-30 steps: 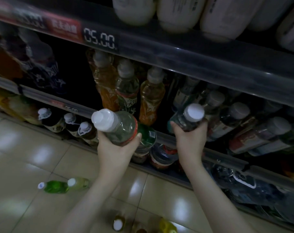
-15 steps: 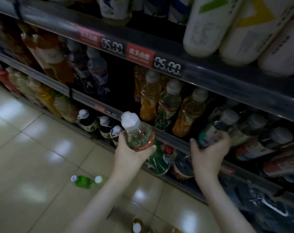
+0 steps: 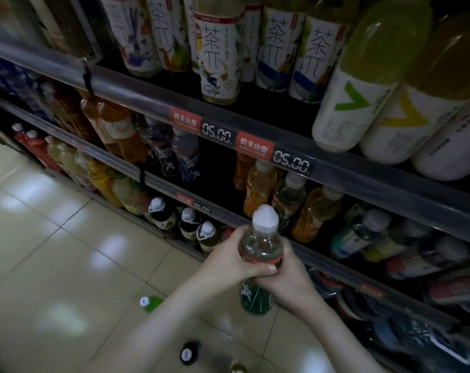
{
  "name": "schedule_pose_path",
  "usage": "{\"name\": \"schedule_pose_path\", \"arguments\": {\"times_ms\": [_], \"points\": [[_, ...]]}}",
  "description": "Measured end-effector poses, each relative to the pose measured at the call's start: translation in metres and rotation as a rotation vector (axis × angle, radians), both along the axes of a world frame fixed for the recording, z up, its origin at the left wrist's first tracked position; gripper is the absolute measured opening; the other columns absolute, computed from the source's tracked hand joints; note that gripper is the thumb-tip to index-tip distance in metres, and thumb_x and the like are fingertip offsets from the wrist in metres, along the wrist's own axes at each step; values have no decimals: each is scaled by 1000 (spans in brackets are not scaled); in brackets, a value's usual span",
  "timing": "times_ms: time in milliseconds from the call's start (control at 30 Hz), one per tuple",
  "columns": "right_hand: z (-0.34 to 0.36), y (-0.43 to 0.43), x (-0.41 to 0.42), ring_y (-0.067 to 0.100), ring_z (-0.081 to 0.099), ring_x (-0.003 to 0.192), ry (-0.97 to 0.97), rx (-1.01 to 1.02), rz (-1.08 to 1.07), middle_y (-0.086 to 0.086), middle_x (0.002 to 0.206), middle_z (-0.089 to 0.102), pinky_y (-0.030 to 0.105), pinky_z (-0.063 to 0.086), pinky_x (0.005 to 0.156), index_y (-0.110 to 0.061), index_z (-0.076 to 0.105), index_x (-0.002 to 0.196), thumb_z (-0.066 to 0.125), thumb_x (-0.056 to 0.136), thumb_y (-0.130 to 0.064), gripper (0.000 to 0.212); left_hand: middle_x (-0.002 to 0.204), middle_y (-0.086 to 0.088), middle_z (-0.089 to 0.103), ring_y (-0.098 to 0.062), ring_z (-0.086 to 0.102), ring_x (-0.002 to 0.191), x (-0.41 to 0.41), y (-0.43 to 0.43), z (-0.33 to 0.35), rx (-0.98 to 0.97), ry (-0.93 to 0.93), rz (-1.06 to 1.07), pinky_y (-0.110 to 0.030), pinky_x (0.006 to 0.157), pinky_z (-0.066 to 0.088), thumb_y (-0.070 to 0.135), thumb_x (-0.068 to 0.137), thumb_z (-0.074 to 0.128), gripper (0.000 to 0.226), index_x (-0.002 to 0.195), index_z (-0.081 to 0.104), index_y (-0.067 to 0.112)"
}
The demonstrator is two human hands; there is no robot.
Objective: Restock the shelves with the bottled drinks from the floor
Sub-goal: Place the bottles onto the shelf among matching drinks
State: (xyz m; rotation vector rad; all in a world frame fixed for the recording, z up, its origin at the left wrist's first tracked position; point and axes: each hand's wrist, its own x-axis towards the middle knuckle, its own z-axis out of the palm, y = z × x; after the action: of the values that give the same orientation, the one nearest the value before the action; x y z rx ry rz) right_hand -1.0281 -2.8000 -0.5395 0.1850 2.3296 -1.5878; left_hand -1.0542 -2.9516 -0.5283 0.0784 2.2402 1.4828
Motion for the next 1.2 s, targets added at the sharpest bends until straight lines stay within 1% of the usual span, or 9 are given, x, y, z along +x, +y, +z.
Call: {"name": "schedule_pose_path", "arguments": {"times_ms": [67, 200, 333, 467, 600, 767, 967, 1067, 1200], "points": [[-3, 2, 3, 2, 61, 102, 0, -8, -30, -9, 111, 63, 21, 51, 84, -27, 45, 124, 82, 59, -23, 74, 112, 23, 63, 7, 58, 105, 3, 3, 1, -10, 20, -11, -25, 96, 48, 50, 54, 87, 84, 127, 46, 42], [-20, 2, 1, 2, 61, 99, -9, -23, -101, -10, 108, 63, 18, 49, 79, -25, 48, 120, 86, 64, -14, 69, 112, 23, 61, 4, 57, 106, -7, 3, -13, -56, 58, -94, -19, 93, 45, 47, 60, 86, 79, 125, 43, 44], [-42, 4, 6, 8, 65, 95, 38, -43, -344, -8, 103, 66, 29, 53, 81, -25, 49, 116, 88, 58, -24, 70, 117, 18, 60, 3, 57, 110, -16, 9, -30, 98, 17, -138, -19, 94, 47, 55, 67, 79, 71, 127, 44, 38], [-43, 21, 17, -1, 58, 88, 63, -49, -595, -14, 99, 61, 21, 47, 73, -22, 46, 117, 89, 62, -21, 70, 118, 10, 60, -4, 59, 102, -11, 34, -38, -94, 361, -23, -27, 86, 51, 38, 94, 55, 36, 129, 52, 29], [-44, 48, 29, -10, 47, 80, 106, -15, -733, -23, 92, 51, 12, 37, 63, -26, 40, 116, 88, 65, -20, 71, 137, -8, 45, -22, 48, 120, -11, 84, -56, -224, 754, -29, -36, 88, 52, 15, 93, 55, 52, 142, 39, 22], [-47, 86, 44, -8, 47, 79, 120, 1, -831, -24, 91, 50, 19, 37, 66, -28, 39, 112, 88, 64, -18, 70, 145, -30, 30, -41, 26, 133, -34, 149, -73, -416, 1008, -9, -47, 110, 29, 12, 80, 68, 81, 147, 22, 16], [-55, 114, 62, -6, 50, 79, 104, -40, -882, -21, 91, 54, 23, 38, 69, -26, 41, 117, 89, 62, -16, 74, 133, -33, 48, -44, 50, 114, -69, 191, -82, -502, 1083, 223, -50, 92, 46, 18, 66, 83, 96, 142, 24, 10], [-55, 120, 67, -3, 52, 82, 88, -67, -883, -18, 93, 57, 24, 40, 69, -25, 42, 118, 89, 62, -16, 73, 120, -27, 57, -35, 45, 108, -73, 199, -82, -456, 1067, 360, -47, 89, 43, 16, 64, 86, 95, 138, 28, 3], [-52, 125, 73, -4, 53, 83, 97, -74, -877, -18, 95, 58, 23, 40, 68, -25, 43, 119, 89, 62, -17, 74, 118, -26, 49, -31, 36, 106, -62, 195, -80, -349, 1026, 416, -47, 94, 38, 16, 61, 87, 99, 137, 26, 2]]}}
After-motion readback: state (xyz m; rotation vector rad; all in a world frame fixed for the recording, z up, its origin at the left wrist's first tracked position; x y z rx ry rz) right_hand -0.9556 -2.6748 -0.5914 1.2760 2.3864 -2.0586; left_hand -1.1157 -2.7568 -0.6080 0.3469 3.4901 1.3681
